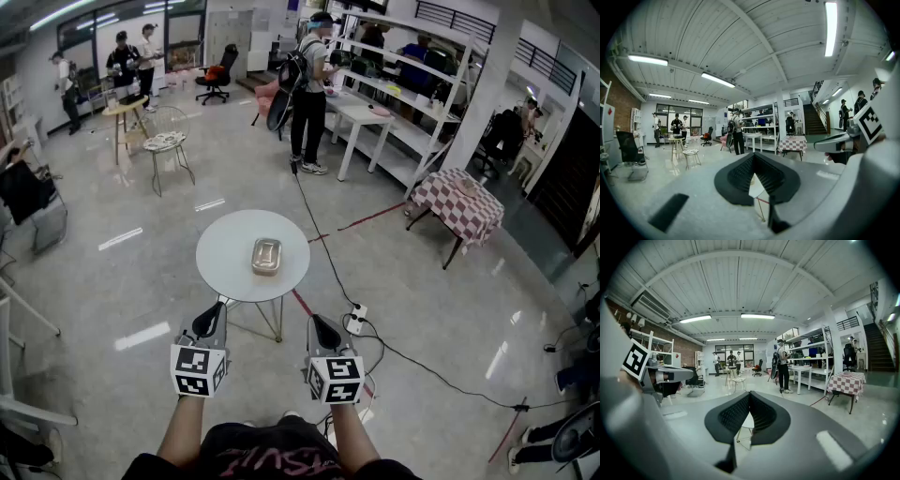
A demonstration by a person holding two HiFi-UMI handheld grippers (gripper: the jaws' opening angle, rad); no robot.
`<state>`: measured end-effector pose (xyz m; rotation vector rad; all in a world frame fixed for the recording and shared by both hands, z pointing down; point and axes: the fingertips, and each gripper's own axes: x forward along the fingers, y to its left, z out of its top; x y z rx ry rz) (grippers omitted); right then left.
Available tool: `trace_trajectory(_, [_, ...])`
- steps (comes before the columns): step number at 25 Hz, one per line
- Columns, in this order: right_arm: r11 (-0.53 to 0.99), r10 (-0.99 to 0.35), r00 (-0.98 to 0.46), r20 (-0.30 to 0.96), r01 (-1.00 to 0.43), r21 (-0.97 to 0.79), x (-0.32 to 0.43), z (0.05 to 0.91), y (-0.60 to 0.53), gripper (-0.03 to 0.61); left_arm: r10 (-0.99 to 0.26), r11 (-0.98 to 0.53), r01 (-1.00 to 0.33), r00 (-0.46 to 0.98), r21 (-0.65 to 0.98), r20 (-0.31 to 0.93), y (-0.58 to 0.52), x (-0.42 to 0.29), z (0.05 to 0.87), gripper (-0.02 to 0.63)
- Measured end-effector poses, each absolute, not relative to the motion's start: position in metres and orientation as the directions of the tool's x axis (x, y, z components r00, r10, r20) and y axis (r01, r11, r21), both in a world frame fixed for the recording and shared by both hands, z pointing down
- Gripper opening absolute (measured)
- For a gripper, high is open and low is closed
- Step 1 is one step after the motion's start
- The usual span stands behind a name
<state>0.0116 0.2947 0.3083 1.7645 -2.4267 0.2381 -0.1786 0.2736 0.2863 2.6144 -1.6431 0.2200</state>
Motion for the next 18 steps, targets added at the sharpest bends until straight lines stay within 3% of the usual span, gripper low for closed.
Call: trace_trajectory(18, [0.278,-0.940,-0.283,0.190,-0.959,-0.052,0.000,0.315,0.291,-0.002,-0.887,-0.442,-0.897,0.433,-0.021,0.159,0.270,-0.193,0.297,-0.002])
